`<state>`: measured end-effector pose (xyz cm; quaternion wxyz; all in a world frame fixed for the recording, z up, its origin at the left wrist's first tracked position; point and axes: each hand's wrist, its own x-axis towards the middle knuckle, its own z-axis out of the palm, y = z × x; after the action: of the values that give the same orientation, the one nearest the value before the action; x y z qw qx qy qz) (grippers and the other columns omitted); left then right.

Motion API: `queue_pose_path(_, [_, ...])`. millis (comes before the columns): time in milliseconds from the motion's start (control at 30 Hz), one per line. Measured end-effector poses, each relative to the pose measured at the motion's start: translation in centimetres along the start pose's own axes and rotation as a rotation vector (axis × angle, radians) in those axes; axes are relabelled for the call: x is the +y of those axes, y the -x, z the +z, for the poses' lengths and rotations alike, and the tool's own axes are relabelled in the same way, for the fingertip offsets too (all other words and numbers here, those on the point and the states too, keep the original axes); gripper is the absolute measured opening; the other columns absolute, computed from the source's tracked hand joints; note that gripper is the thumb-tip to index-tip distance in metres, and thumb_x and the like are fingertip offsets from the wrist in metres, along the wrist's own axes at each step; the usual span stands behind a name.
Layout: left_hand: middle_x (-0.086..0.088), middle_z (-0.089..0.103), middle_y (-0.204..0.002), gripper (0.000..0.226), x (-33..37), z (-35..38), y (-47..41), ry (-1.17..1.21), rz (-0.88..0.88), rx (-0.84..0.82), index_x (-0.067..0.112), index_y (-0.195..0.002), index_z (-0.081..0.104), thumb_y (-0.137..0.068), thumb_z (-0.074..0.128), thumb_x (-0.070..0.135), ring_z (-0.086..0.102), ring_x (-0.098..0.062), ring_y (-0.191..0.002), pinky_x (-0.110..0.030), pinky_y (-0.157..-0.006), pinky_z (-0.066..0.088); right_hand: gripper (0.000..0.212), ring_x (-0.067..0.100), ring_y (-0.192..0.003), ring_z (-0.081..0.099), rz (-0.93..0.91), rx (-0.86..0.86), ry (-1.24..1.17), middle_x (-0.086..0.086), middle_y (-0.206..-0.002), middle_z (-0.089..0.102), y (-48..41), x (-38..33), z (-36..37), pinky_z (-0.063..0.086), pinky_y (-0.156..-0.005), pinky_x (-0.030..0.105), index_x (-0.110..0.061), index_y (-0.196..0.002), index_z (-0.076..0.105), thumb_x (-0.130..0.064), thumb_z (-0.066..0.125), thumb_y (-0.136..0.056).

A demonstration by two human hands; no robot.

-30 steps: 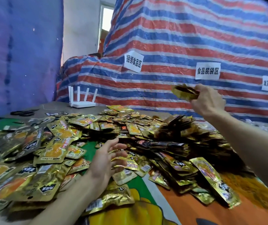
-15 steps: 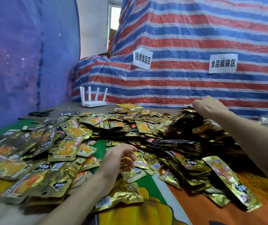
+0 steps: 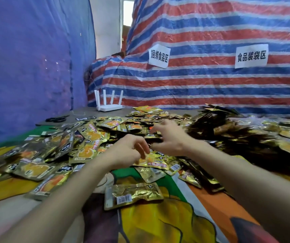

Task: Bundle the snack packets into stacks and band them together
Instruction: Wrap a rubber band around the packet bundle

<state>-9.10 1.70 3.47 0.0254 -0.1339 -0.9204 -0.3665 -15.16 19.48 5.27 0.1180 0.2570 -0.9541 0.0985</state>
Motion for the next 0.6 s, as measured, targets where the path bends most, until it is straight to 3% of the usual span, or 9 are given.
queue_pose_path(67, [0.001,0.068,-0.107,0.033,0.1,-1.5,0.3,-0.185,-0.079,-0.072,0.027,-0.098,0.064,-0.09,0.055,-0.004,0.065,-0.012,-0.093,-0.025,-0.073,0.052,0.079,0.033,-0.143,0.026,0.059,-0.256,-0.051,0.01,-0.155,0.028,-0.3,-0.7,2.1,0.03,-0.115,0.055,-0.037,-0.149,0.039,-0.062,0.071,-0.081])
queue_pose_path(133, [-0.003,0.061,-0.126,0.031,-0.1,-3.1,0.9,-0.415,-0.185,-0.092,0.023,-0.118,0.061,-0.09,0.063,0.009,0.06,-0.018,-0.105,-0.028,-0.08,0.051,0.099,0.036,-0.143,0.027,0.151,-0.438,-0.106,0.012,-0.157,0.023,-0.5,-0.9,3.8,0.033,-0.116,0.055,-0.038,-0.153,0.032,-0.078,0.07,-0.071])
queue_pose_path(233, [-0.004,0.05,-0.146,0.08,-0.7,-4.9,2.5,-0.672,-0.444,-0.269,0.018,-0.147,0.042,-0.082,0.078,0.046,0.056,-0.024,-0.122,-0.033,-0.096,0.05,0.111,0.034,-0.142,0.03,0.224,-0.469,-0.02,0.01,-0.156,0.029,-0.6,-1.2,5.8,0.036,-0.113,0.051,-0.034,-0.151,0.037,-0.089,0.068,-0.058])
queue_pose_path(333, [0.001,0.044,-0.153,0.096,-1.5,-4.8,3.8,-0.633,-0.391,-0.359,0.024,-0.15,0.042,-0.071,0.076,0.068,0.049,-0.022,-0.133,-0.038,-0.108,0.045,0.095,0.022,-0.12,0.047,0.191,-0.381,-0.068,0.003,-0.142,0.051,-0.8,-1.4,6.0,0.047,-0.093,0.038,-0.03,-0.138,0.054,-0.08,0.076,-0.061])
queue_pose_path(400, [0.007,0.04,-0.154,0.1,-1.9,-3.6,4.7,-0.601,-0.292,-0.365,0.029,-0.149,0.041,-0.067,0.072,0.077,0.043,-0.018,-0.138,-0.039,-0.113,0.039,0.082,0.018,-0.106,0.051,0.164,-0.377,-0.069,-0.001,-0.132,0.058,-0.7,-1.8,5.3,0.047,-0.081,0.033,-0.029,-0.134,0.059,-0.073,0.079,-0.066])
queue_pose_path(500, [0.007,0.048,-0.143,0.089,-2.1,-1.4,5.7,-0.549,-0.153,-0.408,0.031,-0.145,0.046,-0.072,0.069,0.076,0.047,-0.016,-0.128,-0.036,-0.106,0.042,0.07,0.021,-0.109,0.056,0.115,-0.405,0.067,0.001,-0.129,0.06,-0.4,-2.6,4.2,0.051,-0.086,0.036,-0.027,-0.135,0.058,-0.063,0.075,-0.078])
queue_pose_path(600, [0.002,0.055,-0.134,0.07,-2.5,-0.2,5.9,-0.55,-0.059,-0.351,0.025,-0.142,0.05,-0.085,0.067,0.062,0.052,-0.02,-0.122,-0.039,-0.102,0.046,0.059,0.024,-0.107,0.059,0.101,-0.389,0.144,0.006,-0.126,0.061,0.2,-3.5,3.9,0.054,-0.087,0.036,-0.021,-0.133,0.055,-0.044,0.074,-0.083])
